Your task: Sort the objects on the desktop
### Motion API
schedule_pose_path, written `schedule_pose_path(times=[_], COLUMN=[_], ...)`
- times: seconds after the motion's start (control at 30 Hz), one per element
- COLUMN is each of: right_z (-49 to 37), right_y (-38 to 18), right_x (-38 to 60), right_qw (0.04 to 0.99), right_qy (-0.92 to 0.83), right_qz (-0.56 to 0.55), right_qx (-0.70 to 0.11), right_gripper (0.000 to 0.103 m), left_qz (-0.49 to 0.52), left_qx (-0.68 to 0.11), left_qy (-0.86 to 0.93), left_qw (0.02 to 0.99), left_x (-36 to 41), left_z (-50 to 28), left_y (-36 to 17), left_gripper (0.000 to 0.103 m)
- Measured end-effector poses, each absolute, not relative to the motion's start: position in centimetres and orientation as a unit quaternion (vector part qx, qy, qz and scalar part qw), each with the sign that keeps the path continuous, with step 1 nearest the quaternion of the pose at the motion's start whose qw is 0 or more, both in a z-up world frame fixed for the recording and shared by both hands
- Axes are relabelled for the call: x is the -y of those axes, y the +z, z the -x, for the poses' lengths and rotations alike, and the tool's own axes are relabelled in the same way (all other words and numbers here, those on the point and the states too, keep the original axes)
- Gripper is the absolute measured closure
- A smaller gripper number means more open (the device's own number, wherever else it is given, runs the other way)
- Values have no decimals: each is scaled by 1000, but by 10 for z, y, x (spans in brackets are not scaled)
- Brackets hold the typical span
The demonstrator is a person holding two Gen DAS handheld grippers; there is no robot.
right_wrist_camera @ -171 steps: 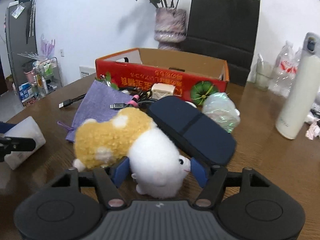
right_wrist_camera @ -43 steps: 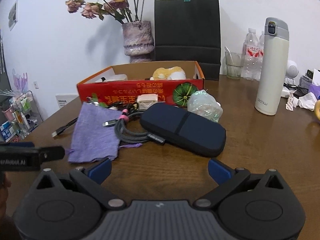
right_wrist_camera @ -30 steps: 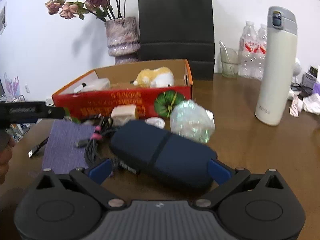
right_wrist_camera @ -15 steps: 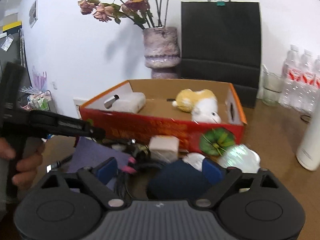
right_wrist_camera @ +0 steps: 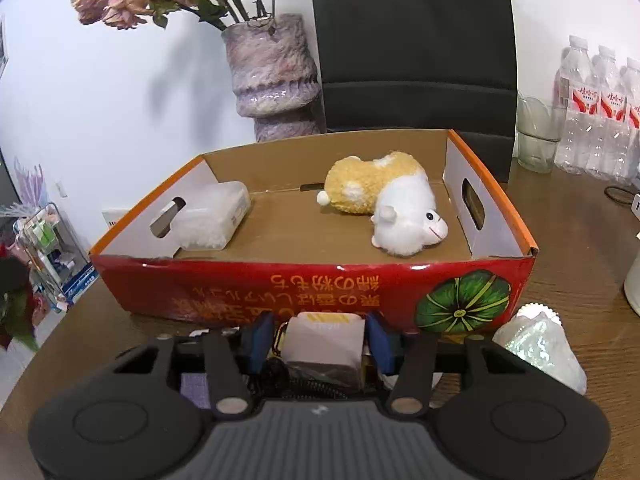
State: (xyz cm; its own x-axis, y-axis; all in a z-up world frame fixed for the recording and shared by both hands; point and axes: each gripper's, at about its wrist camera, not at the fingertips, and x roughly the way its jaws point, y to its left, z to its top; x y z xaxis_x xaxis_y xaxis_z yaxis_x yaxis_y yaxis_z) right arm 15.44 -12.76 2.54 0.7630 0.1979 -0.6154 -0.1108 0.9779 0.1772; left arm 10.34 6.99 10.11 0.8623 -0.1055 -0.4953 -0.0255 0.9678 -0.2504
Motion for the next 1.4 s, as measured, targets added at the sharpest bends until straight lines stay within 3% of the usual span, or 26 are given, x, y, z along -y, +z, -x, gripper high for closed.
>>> schedule_pose_path(times=[0.2, 0.4, 0.8, 1.13, 1.17, 1.2, 1.4], right_z=[-116, -58, 44, 32, 25, 14, -80], right_y=[58, 95, 102, 126, 130, 134, 150], right_x=[156, 163, 154, 168, 169, 170, 173], right_qw=[943, 956, 965, 969, 969, 970, 970], right_qy=[88, 95, 94, 101, 104, 109, 117], right_qz=[-144, -124, -67, -75, -77, -78, -56], right_qx=[-287, -247, -234, -210, -208, -204, -206], right_gripper=[55, 55, 55, 55, 60, 97, 98], left_qz=[122, 120, 92, 89, 90, 91, 86], left_qx=[-262, -261, -260, -224, -222, -222, -261], left_qy=[-27, -47, -104, -89, -90, -92, -57], left_qw=[957, 957, 955, 967, 967, 966, 960], left_x=[-69, -60, -24, -36, -38, -40, -32], left_z=[-72, -41, 32, -18, -30, -49, -148], left_y=[104, 106, 106, 144, 149, 155, 157], left_gripper=[65, 65, 65, 65, 65, 65, 65])
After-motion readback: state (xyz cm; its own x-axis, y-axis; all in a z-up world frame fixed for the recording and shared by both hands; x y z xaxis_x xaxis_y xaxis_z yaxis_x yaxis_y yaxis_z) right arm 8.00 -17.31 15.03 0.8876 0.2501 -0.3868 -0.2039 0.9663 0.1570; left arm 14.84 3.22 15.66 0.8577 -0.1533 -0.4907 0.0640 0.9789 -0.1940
